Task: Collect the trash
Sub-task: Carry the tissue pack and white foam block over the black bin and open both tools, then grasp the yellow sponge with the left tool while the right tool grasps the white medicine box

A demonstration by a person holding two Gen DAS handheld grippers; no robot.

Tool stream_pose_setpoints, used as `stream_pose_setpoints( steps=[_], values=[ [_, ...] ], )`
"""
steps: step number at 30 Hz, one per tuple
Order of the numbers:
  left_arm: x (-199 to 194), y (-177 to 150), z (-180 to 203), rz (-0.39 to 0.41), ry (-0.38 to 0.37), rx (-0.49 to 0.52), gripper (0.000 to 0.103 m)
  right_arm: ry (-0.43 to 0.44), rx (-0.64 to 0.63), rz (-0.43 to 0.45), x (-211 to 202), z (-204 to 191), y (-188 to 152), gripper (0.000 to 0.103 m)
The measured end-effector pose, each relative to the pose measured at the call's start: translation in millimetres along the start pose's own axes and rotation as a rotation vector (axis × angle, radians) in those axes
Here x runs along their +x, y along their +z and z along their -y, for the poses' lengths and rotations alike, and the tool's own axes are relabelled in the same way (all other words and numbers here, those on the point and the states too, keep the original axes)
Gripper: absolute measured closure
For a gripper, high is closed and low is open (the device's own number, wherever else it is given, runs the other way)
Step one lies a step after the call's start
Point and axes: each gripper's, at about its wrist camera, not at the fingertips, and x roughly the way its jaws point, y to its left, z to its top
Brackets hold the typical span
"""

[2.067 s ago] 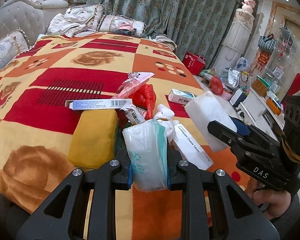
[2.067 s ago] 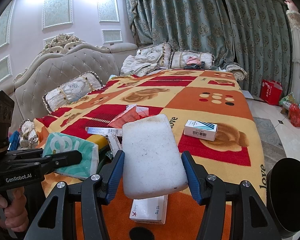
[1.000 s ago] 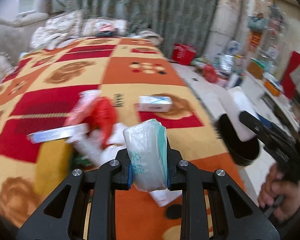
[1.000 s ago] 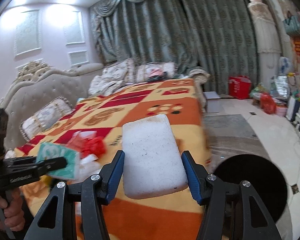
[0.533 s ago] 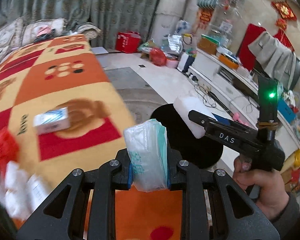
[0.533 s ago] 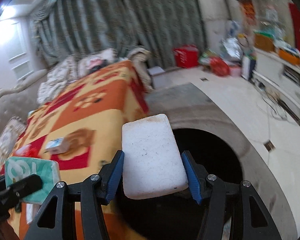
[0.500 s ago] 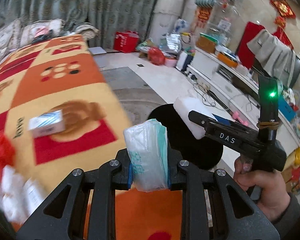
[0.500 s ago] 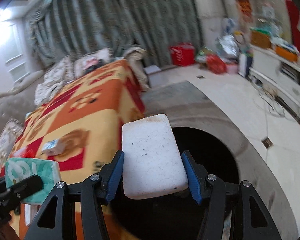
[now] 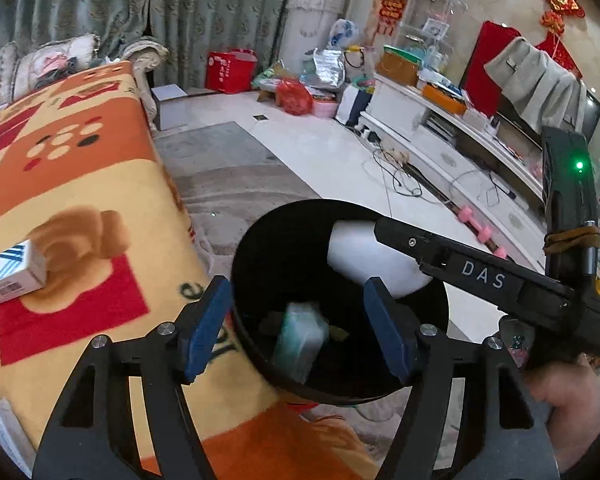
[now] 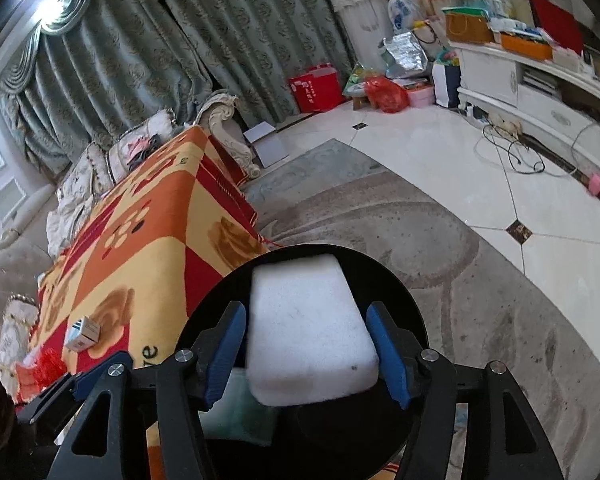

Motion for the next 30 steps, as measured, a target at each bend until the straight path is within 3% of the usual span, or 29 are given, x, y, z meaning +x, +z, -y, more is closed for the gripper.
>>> stream_pose_setpoints(
  steps=[6,14,17,24,30],
  values=[
    [-30.1,-10.2,-18.5,0.011,0.016,-0.07,0.035,0.007,-0.026,0.016,-3.6,-13.6,-1.1,0.039],
    [-112.4,-45.1,-56.8,0.093,0.099,-0.132,0.035,0.087,-0.114,0.035,-8.9,-65.2,-11.5,0.038],
    [-147.7,-65.0,-89.0,0.12,0.163,-0.186,0.035,0.159,-0.189,0.021,-10.3,-98.9,-24.0,0.038],
    [-232.8,-126.5,-164.8,0.187,0.341,-0.302,0.035,0.463,-0.396,-0.094,-15.6,-185.1,-76.3,0.036],
    [-261.8,-171.3,-213.8,0.214,0.374,-0.404,0.034,0.542,-0.615,-0.154,-17.5,-244.3,-130.5,0.033]
  ],
)
